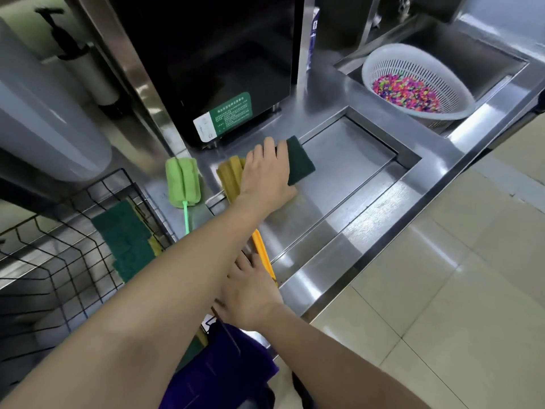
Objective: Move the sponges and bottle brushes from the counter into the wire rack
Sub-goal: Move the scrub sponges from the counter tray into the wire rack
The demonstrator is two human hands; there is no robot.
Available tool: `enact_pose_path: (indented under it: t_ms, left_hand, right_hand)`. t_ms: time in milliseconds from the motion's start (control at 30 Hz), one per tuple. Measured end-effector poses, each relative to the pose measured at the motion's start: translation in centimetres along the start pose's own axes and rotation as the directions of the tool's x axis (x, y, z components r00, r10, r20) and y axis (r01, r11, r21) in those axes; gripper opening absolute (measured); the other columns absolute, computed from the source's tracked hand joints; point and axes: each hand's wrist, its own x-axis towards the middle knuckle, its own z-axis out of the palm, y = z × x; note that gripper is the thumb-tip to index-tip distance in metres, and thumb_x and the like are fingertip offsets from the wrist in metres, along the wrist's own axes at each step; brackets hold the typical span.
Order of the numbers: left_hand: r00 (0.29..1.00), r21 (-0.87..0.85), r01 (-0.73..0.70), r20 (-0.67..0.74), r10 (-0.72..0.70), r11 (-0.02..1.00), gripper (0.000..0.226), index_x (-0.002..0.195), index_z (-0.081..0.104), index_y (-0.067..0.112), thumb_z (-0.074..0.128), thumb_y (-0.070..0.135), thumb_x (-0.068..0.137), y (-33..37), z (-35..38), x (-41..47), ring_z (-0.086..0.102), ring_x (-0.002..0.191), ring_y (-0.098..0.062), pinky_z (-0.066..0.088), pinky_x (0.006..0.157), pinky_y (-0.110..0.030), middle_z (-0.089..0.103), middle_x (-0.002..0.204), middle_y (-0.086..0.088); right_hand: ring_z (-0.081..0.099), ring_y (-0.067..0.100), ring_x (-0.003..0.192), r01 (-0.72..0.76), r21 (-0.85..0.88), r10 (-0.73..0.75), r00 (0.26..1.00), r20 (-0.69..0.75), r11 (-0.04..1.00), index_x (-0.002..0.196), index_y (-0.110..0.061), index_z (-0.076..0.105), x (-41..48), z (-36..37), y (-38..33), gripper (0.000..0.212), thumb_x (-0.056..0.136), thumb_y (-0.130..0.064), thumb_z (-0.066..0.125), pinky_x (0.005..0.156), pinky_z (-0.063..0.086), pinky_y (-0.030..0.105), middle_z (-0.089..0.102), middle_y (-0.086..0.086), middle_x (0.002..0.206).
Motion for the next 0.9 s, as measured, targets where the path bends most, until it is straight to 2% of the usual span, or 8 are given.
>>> enact_pose_path:
  t_ms: [133,267,367,467,533,700,800,900]
  left_hand:
    - [0.977,-0.368,0.120,-0.120,-0.175,0.922,0.083,0.139,0.030,0.006,0.069,0.033,0.071,-1.1,-3.5,-0.8,0.042,0.117,-0.032,0.037,0.096,-0.037,0.040,0.128,-0.014]
    - [0.912,-0.616,0.241,-0.120,-0.392,0.750,0.086,0.139,0.029,0.008,0.073,0.032,0.069,-4.6,-6.7,-2.2,0.039,0.124,-0.027,0.035,0.102,-0.033,0.035,0.130,-0.011]
    - [0.817,-0.721,0.317,-0.123,-0.564,0.616,0.086,0.137,0.028,0.006,0.075,0.032,0.070,-8.6,-8.2,-4.1,0.038,0.125,-0.026,0.035,0.106,-0.035,0.034,0.132,-0.011]
    - [0.673,-0.823,0.358,-0.100,-0.732,0.441,0.080,0.132,0.029,0.009,0.076,0.030,0.071,-12.7,-8.6,-7.4,0.048,0.116,-0.023,0.043,0.094,-0.031,0.044,0.121,-0.005]
    - [0.568,-0.859,0.405,-0.032,-0.823,0.313,0.079,0.132,0.028,0.013,0.076,0.030,0.072,-15.1,-8.3,-10.0,0.052,0.110,-0.021,0.043,0.089,-0.030,0.048,0.116,0.000]
    - [0.337,-0.875,0.473,0.072,-0.939,0.103,0.079,0.130,0.030,0.010,0.077,0.030,0.071,-19.0,-6.3,-16.2,0.052,0.115,-0.026,0.043,0.097,-0.036,0.049,0.116,-0.002]
    - [0.218,-0.819,0.574,0.149,-0.964,0.003,0.086,0.130,0.030,0.008,0.079,0.038,0.066,-20.2,-4.8,-19.0,0.049,0.120,-0.035,0.039,0.105,-0.048,0.053,0.126,-0.012]
    - [0.131,-0.722,0.691,0.169,-0.977,-0.032,0.084,0.127,0.033,0.004,0.080,0.039,0.068,-20.6,-3.8,-20.2,0.048,0.122,-0.040,0.035,0.106,-0.050,0.051,0.131,-0.019]
  right_hand:
    - [0.034,0.032,0.128,0.004,0.035,-0.002,0.999,-0.036,0.999,0.126,-0.010,0.048,0.0,0.2,0.0,0.056,0.083,-0.047,0.043,0.085,0.033,0.043,0.050,0.014,0.132]
    - [0.036,0.032,0.129,-0.022,-0.027,0.022,1.000,-0.013,0.999,0.125,-0.009,0.049,0.1,-0.1,-0.3,0.059,0.082,-0.049,0.039,0.091,0.037,0.044,0.049,0.014,0.135]
    - [0.036,0.032,0.130,-0.026,-0.072,0.028,0.999,0.028,0.997,0.129,-0.010,0.049,0.1,-0.3,-0.3,0.065,0.080,-0.049,0.032,0.090,0.044,0.046,0.046,0.014,0.139]
    - [0.039,0.033,0.129,-0.042,-0.092,0.048,0.997,0.063,0.995,0.130,-0.009,0.050,0.1,-0.4,-0.4,0.069,0.079,-0.048,0.025,0.092,0.043,0.049,0.048,0.015,0.138]
    - [0.039,0.032,0.129,-0.047,-0.121,0.056,0.996,0.076,0.992,0.130,-0.009,0.051,0.1,-0.2,-0.3,0.068,0.083,-0.052,0.026,0.092,0.044,0.049,0.048,0.014,0.138]
    - [0.042,0.032,0.127,-0.048,-0.122,0.058,0.995,0.077,0.991,0.128,-0.010,0.052,0.2,-0.1,-0.2,0.064,0.085,-0.053,0.034,0.086,0.049,0.049,0.049,0.015,0.137]
    - [0.042,0.032,0.127,-0.039,-0.154,0.048,0.997,0.052,0.987,0.129,-0.011,0.050,0.2,-0.2,-0.3,0.062,0.088,-0.054,0.031,0.088,0.047,0.048,0.049,0.014,0.137]
    - [0.046,0.031,0.124,-0.061,-0.165,0.072,0.995,0.062,0.984,0.126,-0.011,0.054,0.2,-0.5,-0.6,0.063,0.091,-0.053,0.024,0.085,0.048,0.045,0.052,0.014,0.134]
